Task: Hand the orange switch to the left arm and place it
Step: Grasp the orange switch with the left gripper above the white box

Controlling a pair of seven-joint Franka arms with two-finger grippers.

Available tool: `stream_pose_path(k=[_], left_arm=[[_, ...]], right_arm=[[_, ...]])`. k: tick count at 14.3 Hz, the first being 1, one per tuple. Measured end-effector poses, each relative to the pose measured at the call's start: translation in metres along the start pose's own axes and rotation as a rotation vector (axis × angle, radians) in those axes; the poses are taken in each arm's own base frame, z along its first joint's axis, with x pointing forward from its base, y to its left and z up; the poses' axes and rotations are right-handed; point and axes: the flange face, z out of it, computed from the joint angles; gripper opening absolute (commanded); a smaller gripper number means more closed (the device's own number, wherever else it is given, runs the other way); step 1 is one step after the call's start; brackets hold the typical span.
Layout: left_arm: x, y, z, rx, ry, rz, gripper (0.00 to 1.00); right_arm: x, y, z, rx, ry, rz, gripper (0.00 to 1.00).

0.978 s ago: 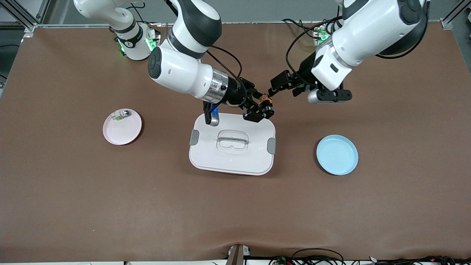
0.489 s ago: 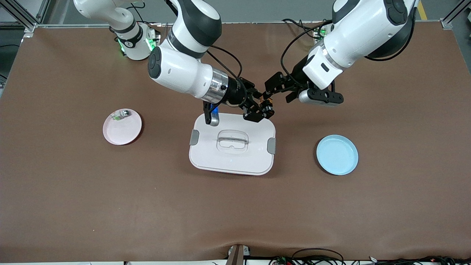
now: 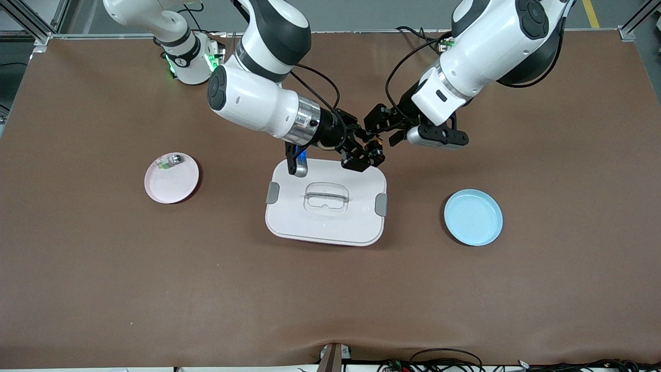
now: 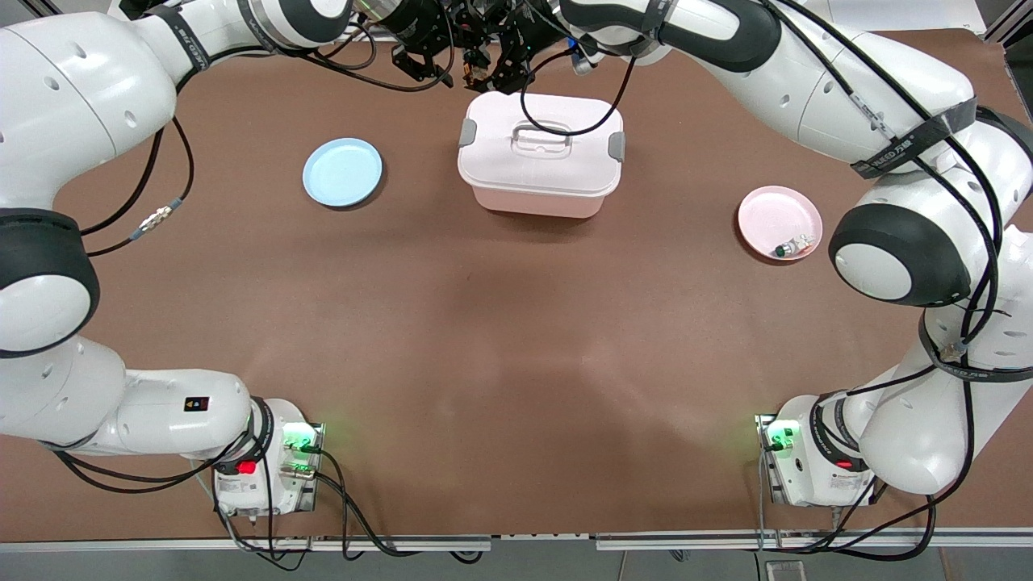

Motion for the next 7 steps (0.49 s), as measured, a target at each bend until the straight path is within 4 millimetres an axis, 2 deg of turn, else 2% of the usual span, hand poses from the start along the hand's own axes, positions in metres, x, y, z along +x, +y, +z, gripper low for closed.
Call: stream_pose_path(k=[6, 7], left_arm=[[0.0071, -0.0073, 0.0076, -0.013, 0.034, 0.089, 0.7], [0.0076, -0.0072, 0.008, -0.016, 0.038, 0.09, 0.63]], right_arm=[[0.0003, 0.0, 0.0003, 0.0, 0.0, 0.001, 0.31], [0.0003, 0.0, 0.0003, 0.0, 0.0, 0.001, 0.31]])
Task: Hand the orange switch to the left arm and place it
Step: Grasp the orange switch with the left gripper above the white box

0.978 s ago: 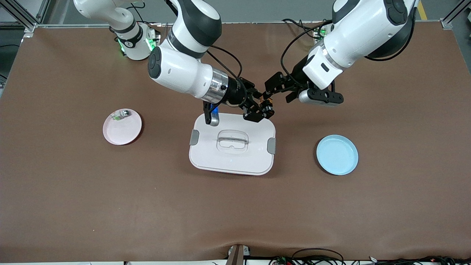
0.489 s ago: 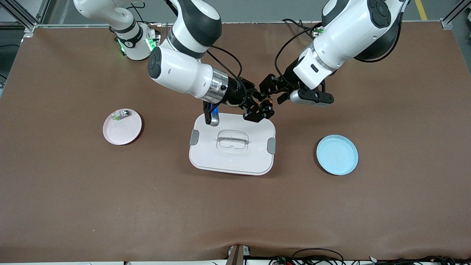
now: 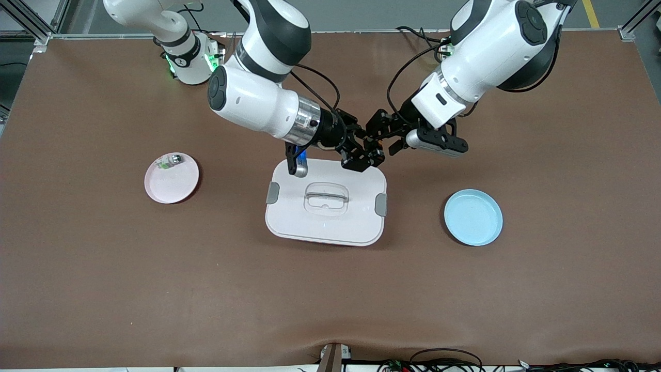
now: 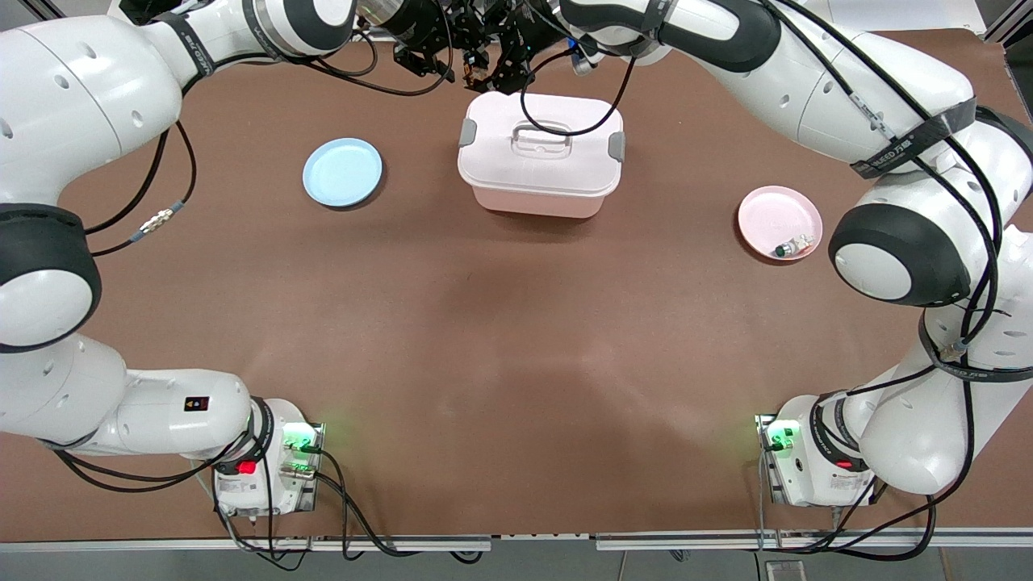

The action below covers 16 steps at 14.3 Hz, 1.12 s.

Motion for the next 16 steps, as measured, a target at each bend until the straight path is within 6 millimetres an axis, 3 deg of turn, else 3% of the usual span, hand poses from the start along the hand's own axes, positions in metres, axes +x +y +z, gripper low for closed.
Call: stream_pose_path(k=[1, 5, 6, 9, 15, 16], left_arm=[[0.0, 0.001, 0.001, -0.002, 0.003, 0.002, 0.55], [-0.008, 0.009, 0.01, -0.008, -0.014, 0.018, 0.54], [-0.009, 0.01, 0.011, -0.009, -0.015, 0.02, 0.46], [-0.008, 0.008, 0.013, -0.008, -0.018, 0.015, 0.03], [-0.007, 0.007, 0.014, -0.014, -0.018, 0.011, 0.0], [-0.007, 0.007, 0.014, -0.014, -0.018, 0.011, 0.0]], right_arm=[[0.0, 0.0, 0.0, 0.0, 0.0, 0.0, 0.31], [0.0, 0.0, 0.0, 0.0, 0.0, 0.0, 0.31], [0.0, 0.0, 0.0, 0.0, 0.0, 0.0, 0.31], [0.0, -0.001, -0.001, 0.001, 0.001, 0.001, 0.31], [0.001, -0.001, -0.001, 0.003, -0.001, 0.004, 0.31], [0.001, -0.001, -0.001, 0.003, -0.001, 0.004, 0.39]])
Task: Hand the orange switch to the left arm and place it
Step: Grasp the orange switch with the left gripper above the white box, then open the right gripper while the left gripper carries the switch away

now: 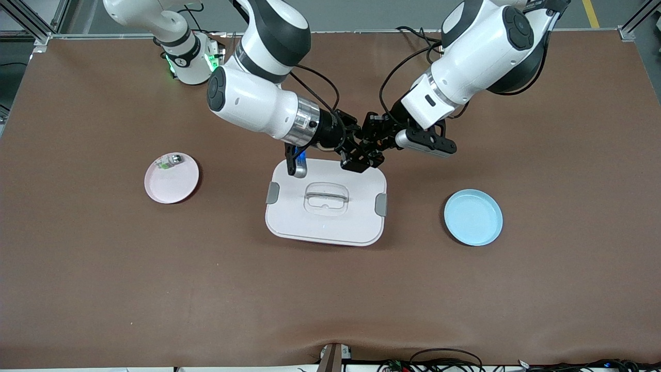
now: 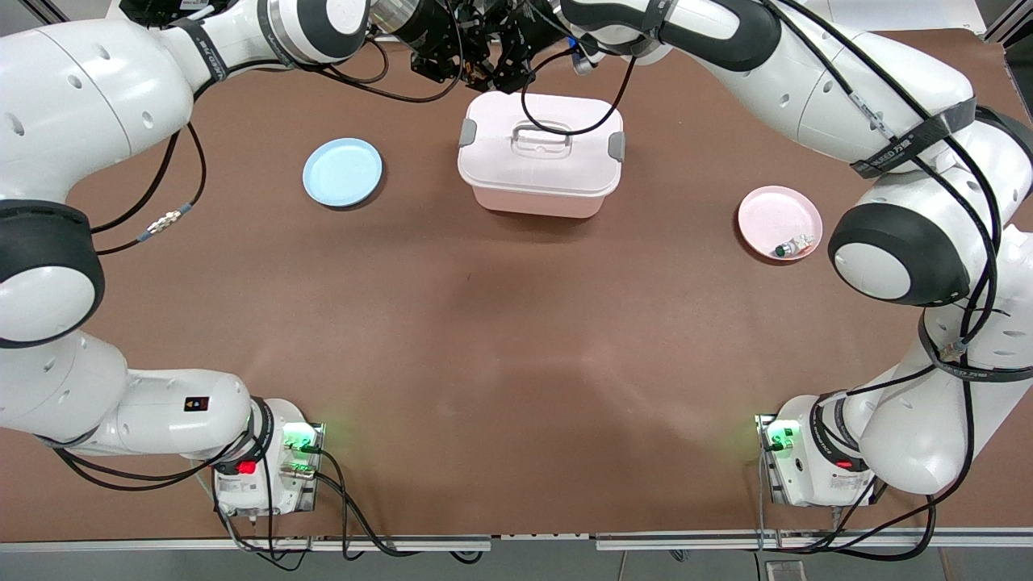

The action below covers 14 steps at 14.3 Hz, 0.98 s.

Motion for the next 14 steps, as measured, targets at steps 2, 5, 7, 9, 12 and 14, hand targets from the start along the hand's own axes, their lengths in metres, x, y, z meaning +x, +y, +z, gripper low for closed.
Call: stream_pose_path(k=[2, 5, 7, 9, 12, 14], left_arm=[[0.0, 0.0, 0.0, 0.0, 0.0, 0.0, 0.0], [0.001, 0.0, -0.001, -0.001, 0.003, 0.0, 0.0], [0.005, -0.004, -0.005, -0.001, 0.01, -0.009, 0.0], [0.01, -0.008, -0.009, -0.001, 0.016, -0.017, 0.0], [0.019, -0.018, -0.015, 0.012, 0.032, -0.027, 0.0], [0.031, -0.039, -0.024, 0.062, 0.029, -0.034, 0.0]], right_arm=[[0.0, 0.0, 0.0, 0.001, 0.0, 0.0, 0.65], [-0.001, -0.001, -0.001, 0.003, -0.001, -0.001, 1.0], [-0.001, -0.001, -0.001, 0.002, -0.001, 0.0, 1.0], [-0.001, -0.002, -0.003, 0.011, -0.001, -0.001, 1.0], [0.002, -0.006, -0.007, 0.018, 0.002, 0.002, 1.0], [0.006, -0.007, -0.01, -0.006, 0.004, 0.001, 1.0]])
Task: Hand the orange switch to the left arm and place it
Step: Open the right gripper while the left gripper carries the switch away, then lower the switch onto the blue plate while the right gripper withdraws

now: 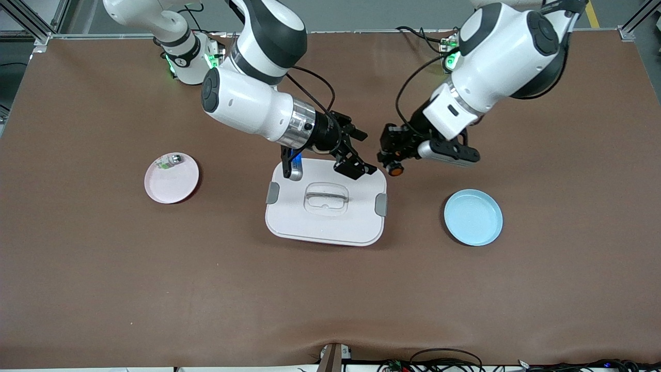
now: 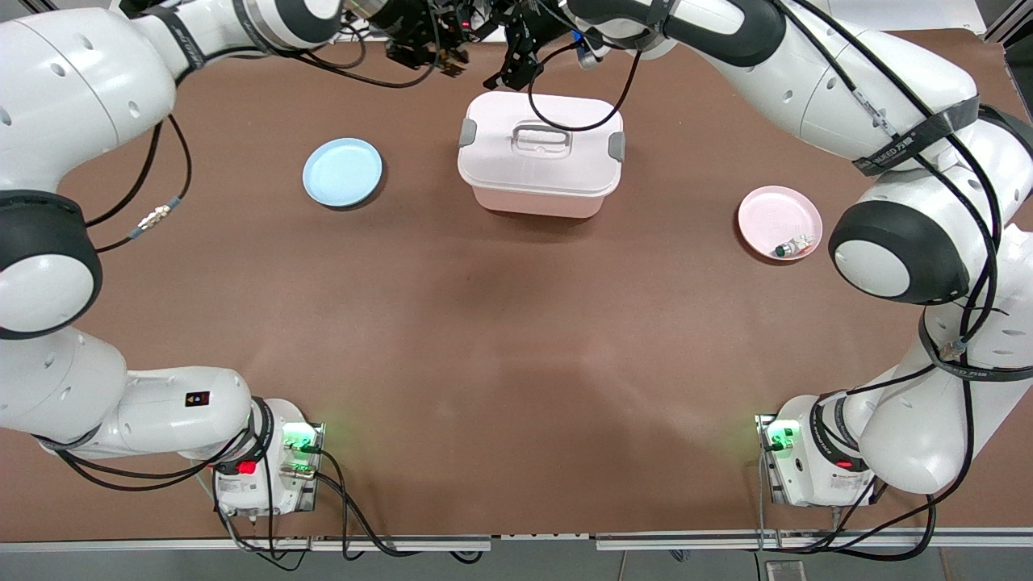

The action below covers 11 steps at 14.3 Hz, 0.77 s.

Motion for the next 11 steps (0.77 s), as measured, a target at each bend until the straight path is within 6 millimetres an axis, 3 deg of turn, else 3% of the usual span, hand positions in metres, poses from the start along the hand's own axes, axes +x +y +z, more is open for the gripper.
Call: stream_pose_path(k=[3, 6, 9, 11], left_arm=[[0.02, -0.035, -0.017, 0.064, -0.028, -0.037, 0.0], [0.036, -0.076, -0.03, 0.139, -0.064, 0.069, 0.0], [0.049, -0.114, -0.025, 0.217, -0.11, 0.213, 0.0], [0.058, -0.14, -0.013, 0.287, -0.154, 0.367, 0.0]], right_arm=[[0.012, -0.002, -0.018, -0.091, -0.004, -0.057, 1.0], [0.039, -0.009, -0.064, -0.203, -0.023, -0.129, 1.0], [0.068, -0.009, -0.111, -0.301, 0.002, -0.235, 1.0], [0.08, -0.005, -0.129, -0.36, 0.043, -0.317, 1.0]])
